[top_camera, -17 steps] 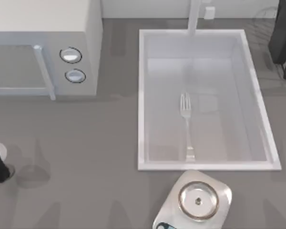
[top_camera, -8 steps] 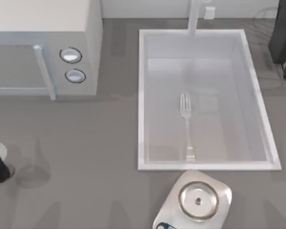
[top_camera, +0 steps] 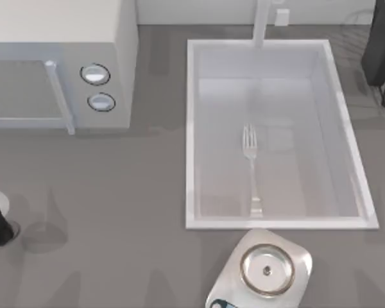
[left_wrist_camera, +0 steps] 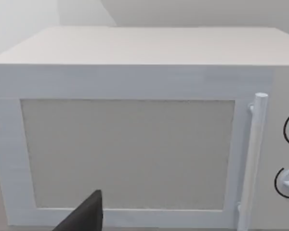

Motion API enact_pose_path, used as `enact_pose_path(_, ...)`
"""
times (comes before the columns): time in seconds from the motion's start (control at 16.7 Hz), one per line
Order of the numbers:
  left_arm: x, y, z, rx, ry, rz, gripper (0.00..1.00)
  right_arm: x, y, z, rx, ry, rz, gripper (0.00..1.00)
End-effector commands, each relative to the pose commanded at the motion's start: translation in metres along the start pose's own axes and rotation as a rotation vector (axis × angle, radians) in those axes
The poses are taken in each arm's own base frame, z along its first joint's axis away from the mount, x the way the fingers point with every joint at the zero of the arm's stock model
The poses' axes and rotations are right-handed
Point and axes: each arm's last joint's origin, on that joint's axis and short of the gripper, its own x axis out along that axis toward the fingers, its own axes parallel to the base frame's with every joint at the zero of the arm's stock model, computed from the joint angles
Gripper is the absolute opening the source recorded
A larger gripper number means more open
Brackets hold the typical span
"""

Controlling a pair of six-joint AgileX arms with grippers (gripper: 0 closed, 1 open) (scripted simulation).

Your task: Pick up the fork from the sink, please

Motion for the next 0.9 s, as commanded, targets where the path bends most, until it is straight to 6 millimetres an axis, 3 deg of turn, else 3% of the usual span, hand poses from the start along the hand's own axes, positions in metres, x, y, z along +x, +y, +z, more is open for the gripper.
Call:
enact_pose_path(0.24, 0.000, 0.000, 0.000, 0.000, 0.000, 0.000, 1.00, 0.000, 0.001, 0.009, 0.011, 0.031, 0.009, 1.00)
enact_pose_path(0.54, 0.000, 0.000, 0.000, 0.000, 0.000, 0.000, 1.00, 0.011, 0.007, 0.056, 0.057, 0.187, 0.050, 1.00)
enact_pose_path(0.72, 0.000, 0.000, 0.000, 0.000, 0.000, 0.000, 1.00, 0.031, 0.015, 0.094, 0.092, 0.333, 0.080, 1.00)
enact_pose_path(0.9, 0.000, 0.000, 0.000, 0.000, 0.000, 0.000, 1.00, 0.069, 0.028, 0.131, 0.122, 0.508, 0.105, 1.00)
